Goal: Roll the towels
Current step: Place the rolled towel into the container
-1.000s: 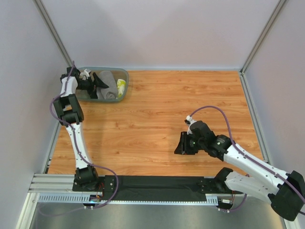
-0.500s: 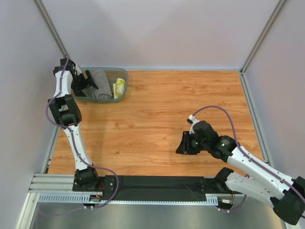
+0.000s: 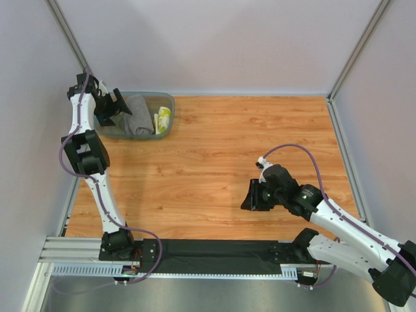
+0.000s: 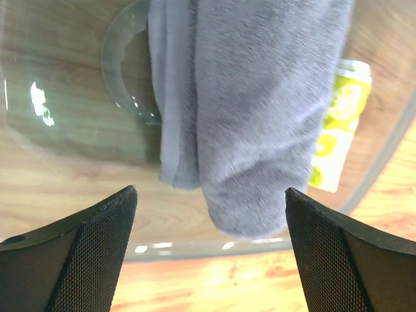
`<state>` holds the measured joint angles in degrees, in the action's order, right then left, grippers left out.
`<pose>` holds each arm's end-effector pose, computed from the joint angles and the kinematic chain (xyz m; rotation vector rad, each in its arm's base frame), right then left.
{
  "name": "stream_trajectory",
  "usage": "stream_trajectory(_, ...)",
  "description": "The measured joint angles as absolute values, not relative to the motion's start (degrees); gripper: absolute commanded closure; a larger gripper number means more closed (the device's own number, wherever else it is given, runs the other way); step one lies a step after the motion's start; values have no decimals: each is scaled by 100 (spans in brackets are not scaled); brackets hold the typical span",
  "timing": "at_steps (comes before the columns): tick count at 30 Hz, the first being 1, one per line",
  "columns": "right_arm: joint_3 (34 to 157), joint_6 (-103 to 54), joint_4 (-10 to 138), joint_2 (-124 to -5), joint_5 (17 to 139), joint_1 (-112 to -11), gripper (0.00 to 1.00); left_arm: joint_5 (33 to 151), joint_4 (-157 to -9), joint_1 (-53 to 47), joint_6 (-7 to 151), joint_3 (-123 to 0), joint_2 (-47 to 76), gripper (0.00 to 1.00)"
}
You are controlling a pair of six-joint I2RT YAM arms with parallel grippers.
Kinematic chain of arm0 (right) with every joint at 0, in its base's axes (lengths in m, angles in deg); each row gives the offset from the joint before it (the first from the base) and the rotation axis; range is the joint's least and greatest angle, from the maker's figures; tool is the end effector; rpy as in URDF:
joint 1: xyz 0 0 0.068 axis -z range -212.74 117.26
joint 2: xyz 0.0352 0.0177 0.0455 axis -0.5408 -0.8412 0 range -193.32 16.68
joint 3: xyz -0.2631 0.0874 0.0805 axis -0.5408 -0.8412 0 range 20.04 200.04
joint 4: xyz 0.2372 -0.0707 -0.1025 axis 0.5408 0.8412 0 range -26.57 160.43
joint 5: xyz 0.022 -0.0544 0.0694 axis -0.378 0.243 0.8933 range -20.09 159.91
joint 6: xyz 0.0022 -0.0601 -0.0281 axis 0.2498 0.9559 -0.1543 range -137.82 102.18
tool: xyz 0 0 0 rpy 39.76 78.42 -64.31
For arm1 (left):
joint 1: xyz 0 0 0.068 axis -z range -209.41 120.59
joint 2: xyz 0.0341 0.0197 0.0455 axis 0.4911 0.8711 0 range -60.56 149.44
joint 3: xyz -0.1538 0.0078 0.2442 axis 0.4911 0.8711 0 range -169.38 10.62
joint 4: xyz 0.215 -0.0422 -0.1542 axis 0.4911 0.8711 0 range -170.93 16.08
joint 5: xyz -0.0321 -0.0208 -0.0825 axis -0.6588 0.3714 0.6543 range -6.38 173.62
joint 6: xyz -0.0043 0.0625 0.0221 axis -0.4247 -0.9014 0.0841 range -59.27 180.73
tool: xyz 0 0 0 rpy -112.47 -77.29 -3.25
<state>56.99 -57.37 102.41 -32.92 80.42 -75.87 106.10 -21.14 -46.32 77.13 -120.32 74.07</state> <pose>0.1212 0.1268 0.2318 -0.1673 2.6415 0.7904 0.5101 0.1342 0.2469 -0.6361 2.5570 -0.5205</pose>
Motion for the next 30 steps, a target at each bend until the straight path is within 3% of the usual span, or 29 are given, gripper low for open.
stream_trajectory(8, 5872, -5691, 10412, -3255, 7921, -7585, 69, 10837, -2378, -4632, 7827, -11208, 6325, 1)
stream_trajectory(23, 6351, -5494, 10501, -3327, 7727, -7578, 69, 11204, -3462, -4138, 7973, -8491, 2929, 0)
stream_trajectory(30, 6364, -5444, 10541, -3303, 7709, -7578, 69, 10605, -4715, -3338, 7595, -6375, 732, 0)
